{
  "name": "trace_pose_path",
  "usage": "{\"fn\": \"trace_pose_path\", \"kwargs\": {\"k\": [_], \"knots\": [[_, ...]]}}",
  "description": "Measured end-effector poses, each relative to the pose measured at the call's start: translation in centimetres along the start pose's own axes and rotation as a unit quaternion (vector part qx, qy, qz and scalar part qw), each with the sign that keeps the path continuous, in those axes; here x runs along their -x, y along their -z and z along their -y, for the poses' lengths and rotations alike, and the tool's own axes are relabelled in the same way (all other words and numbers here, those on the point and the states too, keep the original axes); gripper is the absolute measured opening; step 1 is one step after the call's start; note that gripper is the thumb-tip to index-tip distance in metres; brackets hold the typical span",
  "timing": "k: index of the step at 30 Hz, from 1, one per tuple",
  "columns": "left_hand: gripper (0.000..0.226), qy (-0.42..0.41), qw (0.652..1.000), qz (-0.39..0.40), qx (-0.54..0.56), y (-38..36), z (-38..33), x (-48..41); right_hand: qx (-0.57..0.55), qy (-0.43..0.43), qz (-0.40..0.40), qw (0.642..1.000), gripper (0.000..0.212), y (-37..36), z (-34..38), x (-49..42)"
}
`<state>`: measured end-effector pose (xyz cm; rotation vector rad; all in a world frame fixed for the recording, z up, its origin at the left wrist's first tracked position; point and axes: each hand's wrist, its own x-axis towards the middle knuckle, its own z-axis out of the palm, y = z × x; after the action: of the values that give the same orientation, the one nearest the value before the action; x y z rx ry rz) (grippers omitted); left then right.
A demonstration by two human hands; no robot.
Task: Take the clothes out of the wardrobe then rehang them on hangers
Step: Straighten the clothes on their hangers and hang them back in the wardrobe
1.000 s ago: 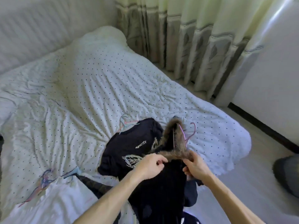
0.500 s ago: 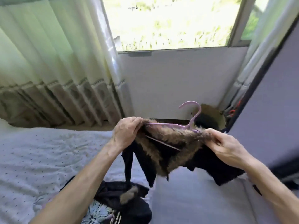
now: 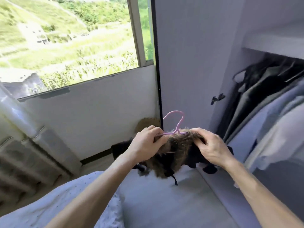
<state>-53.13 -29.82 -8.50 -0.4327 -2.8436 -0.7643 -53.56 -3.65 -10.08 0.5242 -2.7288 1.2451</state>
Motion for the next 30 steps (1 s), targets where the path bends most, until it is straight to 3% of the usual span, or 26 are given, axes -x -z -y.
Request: {"fn": "trace_pose_path", "kwargs": {"k": [3, 8, 13, 15, 17, 23, 30], "knots": [[0.041, -0.014, 0.999, 0.042, 0.025, -2.8, -1.3, -4.0, 0.044, -0.036, -0.033, 0.998, 0.021, 1.1, -2.7, 1.1], [0.041, -0.038, 0.993, 0.083, 0.077, -7.2, -1.7, -7.4, 0.106, -0.165, -0.049, 0.979, 0.027, 4.1, -7.4, 4.9], [0.043, -0.068, 0.981, 0.155, 0.091, -11.1, -3.1, -10.2, 0.125, -0.261, -0.079, 0.954, 0.013, 4.7, -9.2, 9.0], [0.038, -0.088, 0.976, 0.180, 0.087, -12.8, -3.7, -10.9, 0.126, -0.305, -0.067, 0.942, 0.007, 4.4, -9.2, 10.9], [0.035, -0.124, 0.968, 0.205, 0.070, -14.4, -4.4, -11.5, 0.125, -0.356, -0.045, 0.925, 0.017, 4.1, -9.0, 12.9], [0.035, -0.238, 0.929, 0.278, 0.057, -19.0, -8.2, -12.2, 0.134, -0.492, -0.030, 0.860, 0.008, 1.6, -7.0, 19.1], [0.030, -0.289, 0.868, 0.393, 0.090, -23.3, -11.9, -9.9, 0.046, -0.593, -0.101, 0.798, 0.010, -2.0, -4.5, 24.5]]}}
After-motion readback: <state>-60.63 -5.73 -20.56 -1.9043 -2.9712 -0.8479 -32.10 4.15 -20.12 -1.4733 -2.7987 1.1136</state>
